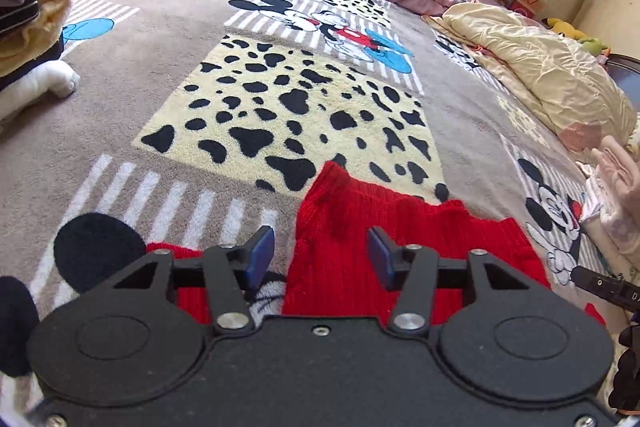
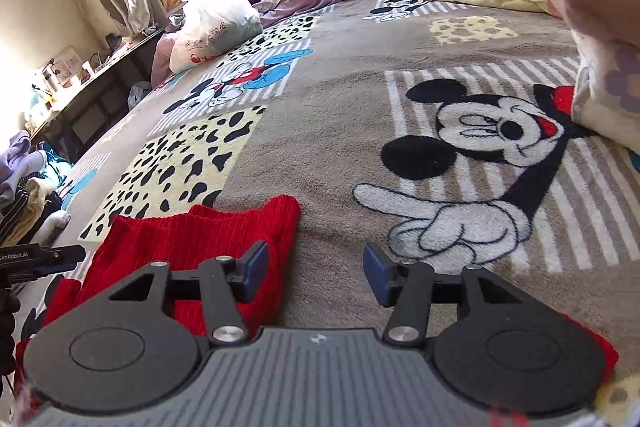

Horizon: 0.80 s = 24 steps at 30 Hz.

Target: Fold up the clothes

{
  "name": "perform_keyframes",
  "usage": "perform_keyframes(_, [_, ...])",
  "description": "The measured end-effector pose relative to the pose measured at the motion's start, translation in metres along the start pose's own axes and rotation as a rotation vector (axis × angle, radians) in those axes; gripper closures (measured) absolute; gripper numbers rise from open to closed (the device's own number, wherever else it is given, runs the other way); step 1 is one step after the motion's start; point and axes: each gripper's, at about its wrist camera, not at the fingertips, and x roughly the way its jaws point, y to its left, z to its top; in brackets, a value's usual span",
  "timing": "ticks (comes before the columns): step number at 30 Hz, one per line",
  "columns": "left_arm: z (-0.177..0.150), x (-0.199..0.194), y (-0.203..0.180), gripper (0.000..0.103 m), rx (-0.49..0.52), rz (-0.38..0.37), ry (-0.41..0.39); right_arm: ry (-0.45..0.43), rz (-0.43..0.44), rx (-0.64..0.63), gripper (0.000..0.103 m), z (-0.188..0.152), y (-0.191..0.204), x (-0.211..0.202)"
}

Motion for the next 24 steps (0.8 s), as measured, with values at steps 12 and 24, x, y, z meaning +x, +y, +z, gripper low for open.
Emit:
perform_keyframes(12, [-0.109, -0.089, -0.025, 0.047, -0.022, -0.194, -0.066, -0.207, -0.175, 0.483, 0.046, -0.106, -0.097, -0.101])
perform_keyframes(24, [-0.108, -0.107, 0.019, 0.046, -0.15, -0.24, -0.158, -0.257, -0.109, 0.525, 0.094, -0.09, -0.081, -0.095])
